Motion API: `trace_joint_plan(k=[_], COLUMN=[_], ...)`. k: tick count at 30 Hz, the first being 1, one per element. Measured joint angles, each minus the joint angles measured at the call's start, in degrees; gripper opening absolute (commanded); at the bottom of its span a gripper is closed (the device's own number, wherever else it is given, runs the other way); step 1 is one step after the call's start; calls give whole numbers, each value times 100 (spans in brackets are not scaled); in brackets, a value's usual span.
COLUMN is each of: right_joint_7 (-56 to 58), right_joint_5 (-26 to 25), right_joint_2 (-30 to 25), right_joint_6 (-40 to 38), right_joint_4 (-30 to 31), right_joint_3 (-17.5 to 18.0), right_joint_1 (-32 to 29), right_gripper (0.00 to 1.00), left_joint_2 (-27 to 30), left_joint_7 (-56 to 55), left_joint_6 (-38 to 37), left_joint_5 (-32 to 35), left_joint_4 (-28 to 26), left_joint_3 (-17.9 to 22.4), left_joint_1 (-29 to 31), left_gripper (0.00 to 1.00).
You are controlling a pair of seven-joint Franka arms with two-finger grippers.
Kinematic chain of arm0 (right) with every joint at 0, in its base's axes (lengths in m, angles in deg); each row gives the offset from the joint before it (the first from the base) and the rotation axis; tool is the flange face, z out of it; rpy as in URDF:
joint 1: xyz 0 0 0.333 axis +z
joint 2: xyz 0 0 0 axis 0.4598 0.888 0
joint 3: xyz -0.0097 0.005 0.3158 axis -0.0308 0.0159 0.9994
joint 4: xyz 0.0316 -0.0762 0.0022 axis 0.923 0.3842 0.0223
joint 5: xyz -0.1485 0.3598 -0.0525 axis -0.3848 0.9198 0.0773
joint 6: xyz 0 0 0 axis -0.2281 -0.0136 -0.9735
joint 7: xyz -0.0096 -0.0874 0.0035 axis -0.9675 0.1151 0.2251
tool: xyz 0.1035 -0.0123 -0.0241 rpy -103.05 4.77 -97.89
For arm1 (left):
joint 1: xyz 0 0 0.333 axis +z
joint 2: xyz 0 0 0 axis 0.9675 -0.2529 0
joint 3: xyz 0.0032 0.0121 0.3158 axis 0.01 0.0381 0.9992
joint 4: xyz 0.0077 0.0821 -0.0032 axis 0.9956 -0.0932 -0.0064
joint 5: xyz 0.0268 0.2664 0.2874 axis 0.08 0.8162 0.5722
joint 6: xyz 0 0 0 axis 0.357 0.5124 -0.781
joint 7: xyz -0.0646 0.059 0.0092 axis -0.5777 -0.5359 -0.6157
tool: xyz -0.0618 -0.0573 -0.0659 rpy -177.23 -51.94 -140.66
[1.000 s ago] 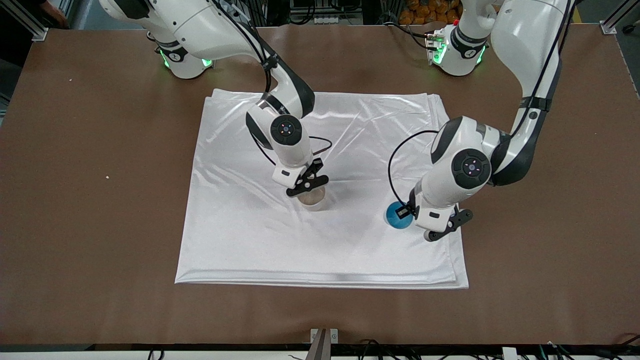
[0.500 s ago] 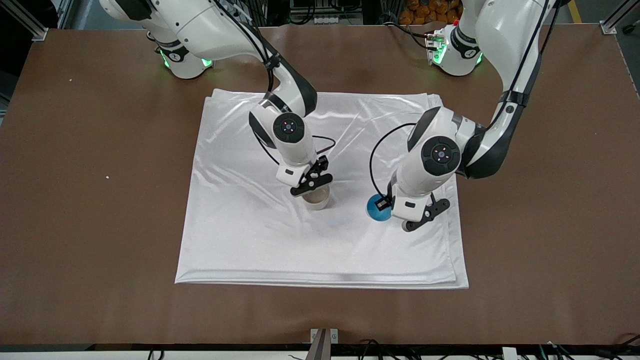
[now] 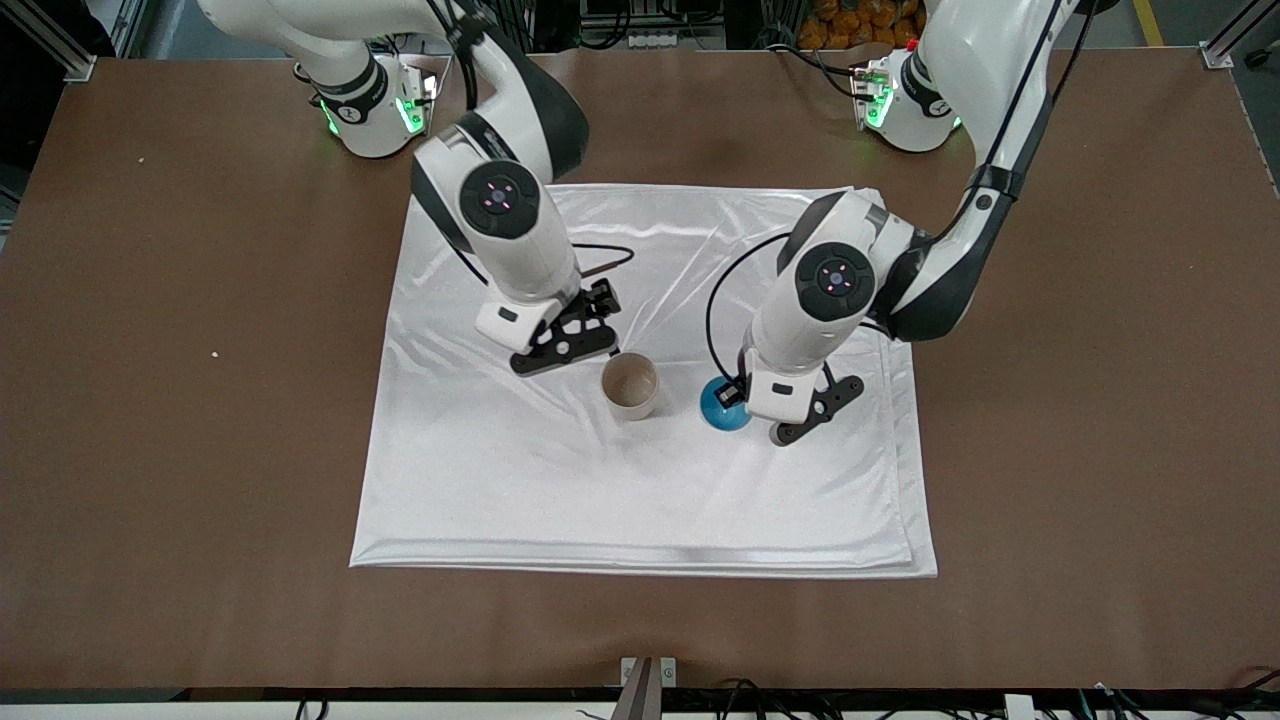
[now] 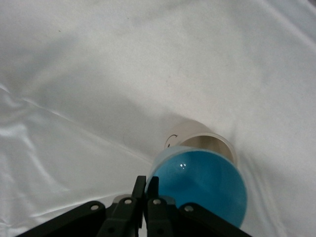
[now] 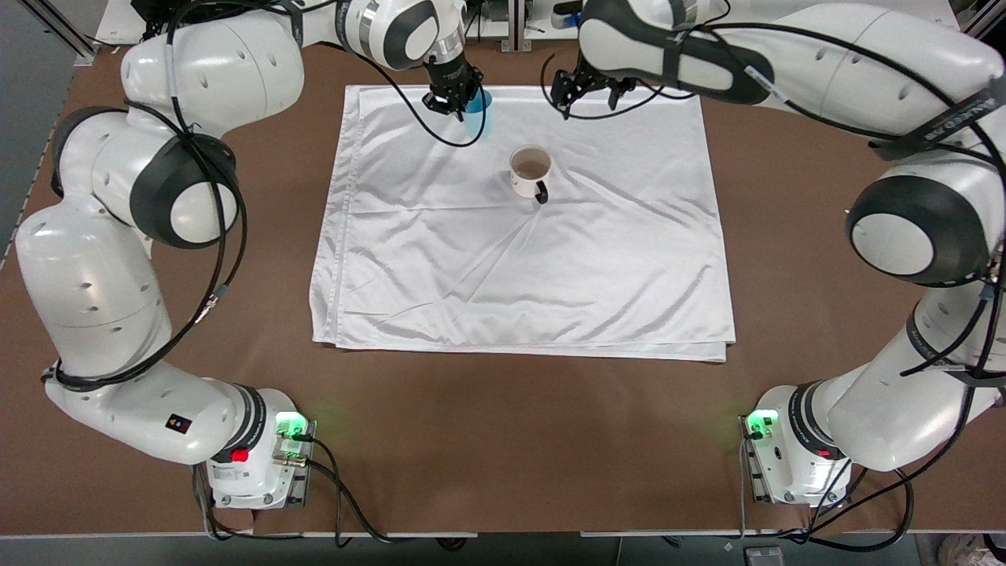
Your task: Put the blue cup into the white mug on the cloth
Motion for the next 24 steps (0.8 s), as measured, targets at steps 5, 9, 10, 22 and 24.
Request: trace_joint_plan(k=[5,9,10,22,24], right_joint_7=[353,840,926,1538,1557], right_joint_5=[0,0,0,-17,-17], right_joint_2=[-208,-300,-314,-364,-365], right_joint_6=[-102,-117,-117,-116,-111], right_joint_4=[12,30,37,205,237], right_joint_3=[0,-6,-9,-191,-216], right_joint_1=[-578,-1009,-1104,-1648,-1669], right_gripper=[100,100,100,100,100], left_joint_2=[-84,-151,-174,-417,-437], left_joint_7=[-7,-7,-7,-116,-116], left_joint_6=[5,31,58,526,617], left_joint_5=[77,176,228,534,536], left_joint_4=[89,117,119,153,156], left_joint_3=[8,12,12,36,41], left_joint_1=[-151,-235,-253,-315,-315], left_gripper=[0,0,0,0,0])
